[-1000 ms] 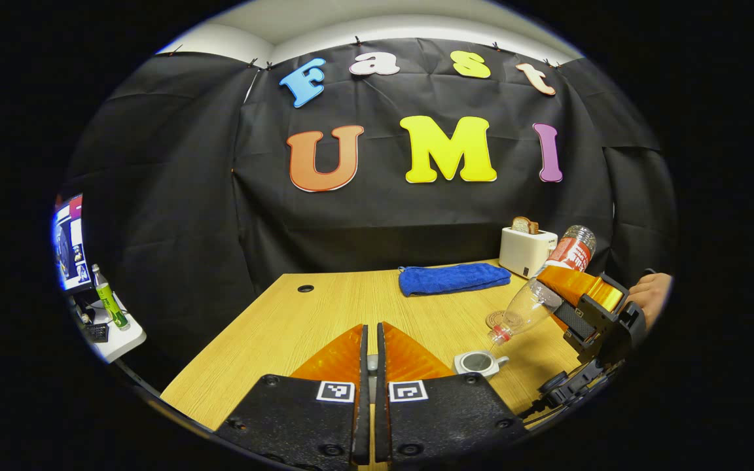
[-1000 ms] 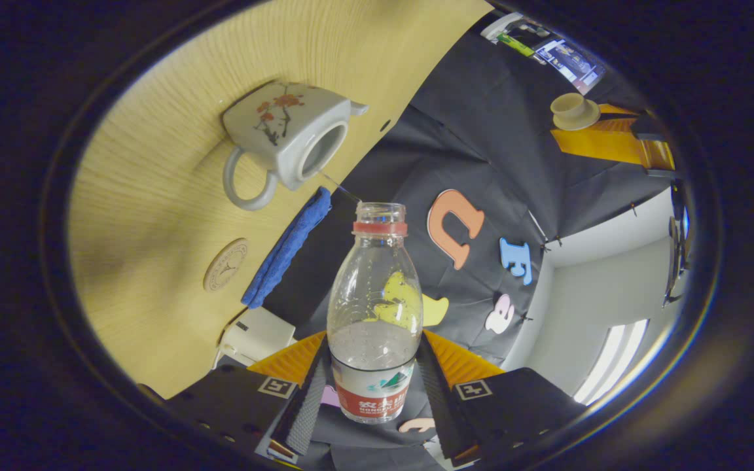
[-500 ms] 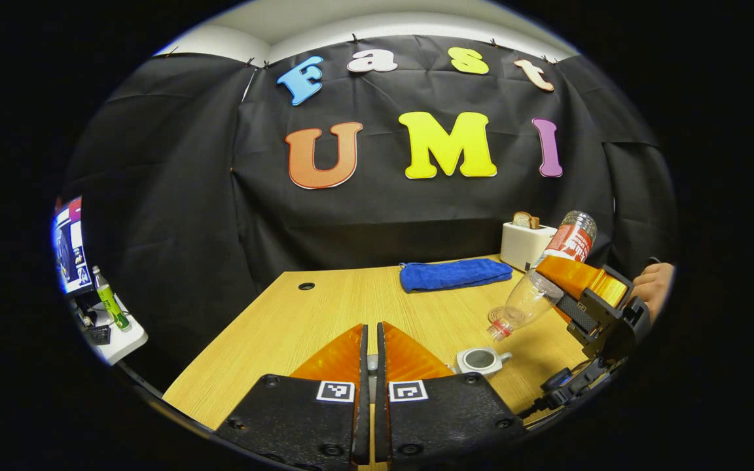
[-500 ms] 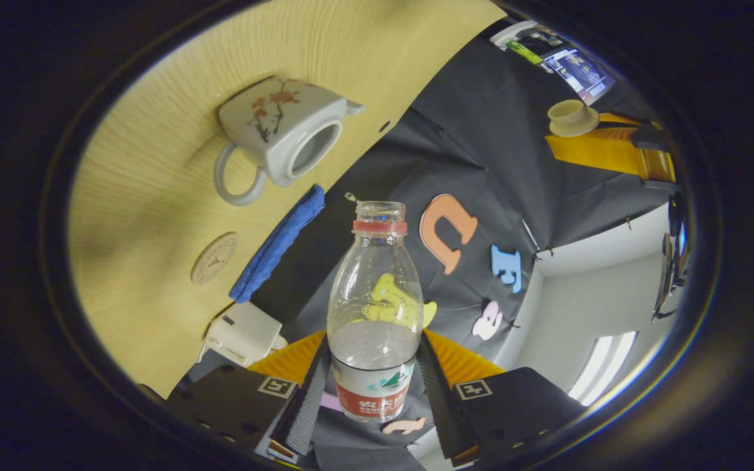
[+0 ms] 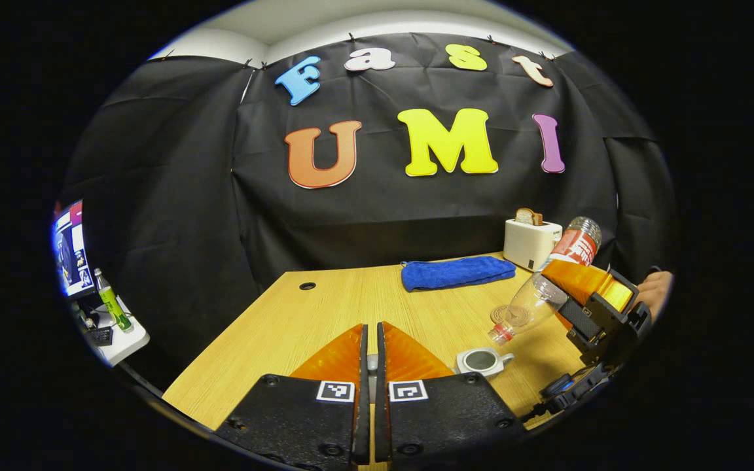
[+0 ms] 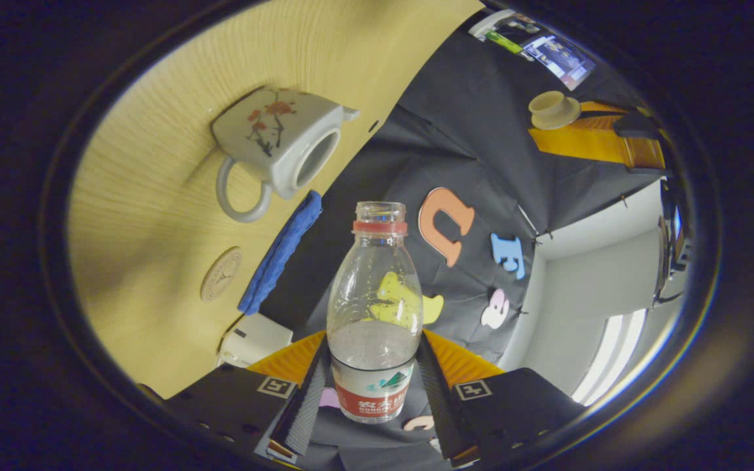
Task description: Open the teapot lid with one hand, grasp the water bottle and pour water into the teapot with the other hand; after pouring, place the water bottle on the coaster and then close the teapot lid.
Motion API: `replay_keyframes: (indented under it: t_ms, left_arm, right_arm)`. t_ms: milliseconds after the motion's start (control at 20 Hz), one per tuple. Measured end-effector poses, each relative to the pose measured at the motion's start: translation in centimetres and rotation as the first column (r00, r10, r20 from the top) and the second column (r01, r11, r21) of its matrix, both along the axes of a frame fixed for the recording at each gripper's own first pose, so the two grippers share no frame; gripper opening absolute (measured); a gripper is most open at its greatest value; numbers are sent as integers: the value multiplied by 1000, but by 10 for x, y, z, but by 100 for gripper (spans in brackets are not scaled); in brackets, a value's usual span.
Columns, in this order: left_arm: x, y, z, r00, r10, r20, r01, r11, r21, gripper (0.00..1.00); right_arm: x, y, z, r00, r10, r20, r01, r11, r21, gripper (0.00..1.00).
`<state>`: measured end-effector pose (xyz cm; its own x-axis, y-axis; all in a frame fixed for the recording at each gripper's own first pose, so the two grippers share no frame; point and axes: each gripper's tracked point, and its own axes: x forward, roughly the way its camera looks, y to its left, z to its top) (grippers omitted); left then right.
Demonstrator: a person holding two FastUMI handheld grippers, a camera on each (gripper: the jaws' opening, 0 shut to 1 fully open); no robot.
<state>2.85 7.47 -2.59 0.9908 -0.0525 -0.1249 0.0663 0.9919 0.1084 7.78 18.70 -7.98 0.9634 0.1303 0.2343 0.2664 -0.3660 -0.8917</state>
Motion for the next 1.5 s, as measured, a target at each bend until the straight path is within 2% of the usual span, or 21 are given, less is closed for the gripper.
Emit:
replay_keyframes:
  t_ms: [150,350,500,600,650,800,900,1050,1100,1150,1200,1250,1300,1500]
  left_arm:
    - [2,-1,0,1000,0,0,0,1000,-28,5]
    - [2,-1,2,1000,-1,5,1,998,-66,5]
    - [4,1,1,1000,10,6,-9,998,-68,5]
    - [3,-1,1,1000,10,6,-10,998,-66,5]
    - [2,-2,1,1000,8,6,-8,998,-65,5]
    - [3,-5,1,1000,4,7,-4,998,-61,5]
    - [4,-3,2,1000,11,12,-10,997,-72,5]
    - [5,-14,-1,1000,-10,11,11,997,-79,5]
    - [6,-14,-2,1000,-10,9,11,997,-72,5]
    - [8,-14,-3,1000,-8,5,8,998,-65,5]
    - [8,-14,-4,1000,-6,2,7,998,-59,5]
    - [9,-15,-6,1000,-6,-1,6,998,-58,5]
    - [10,-18,-9,1000,-9,-6,8,998,-60,5]
    - [13,-29,-14,999,-32,-14,32,998,-48,5]
  right_arm:
    - [7,-11,-22,995,7,-95,10,983,182,76]
    - [7,-13,-34,984,61,-169,17,905,425,72]
    - [10,-17,-31,980,93,-178,27,820,572,72]
    - [16,-24,-29,976,102,-193,54,744,666,75]
    - [19,-27,-29,973,103,-205,74,705,705,72]
    - [27,-37,-28,966,108,-233,118,617,778,75]
    - [37,-40,-36,952,147,-268,147,548,823,72]
    - [52,-50,-45,932,188,-308,217,390,895,76]
    - [57,-53,-46,929,203,-310,233,329,915,72]
    - [63,-53,-46,925,227,-304,242,261,934,76]
    - [67,-57,-45,925,242,-294,252,188,949,73]
    - [73,-58,-46,919,267,-290,268,117,956,75]
    - [77,-57,-47,908,301,-292,291,50,955,73]
    - [92,-56,-48,878,395,-270,377,-225,898,75]
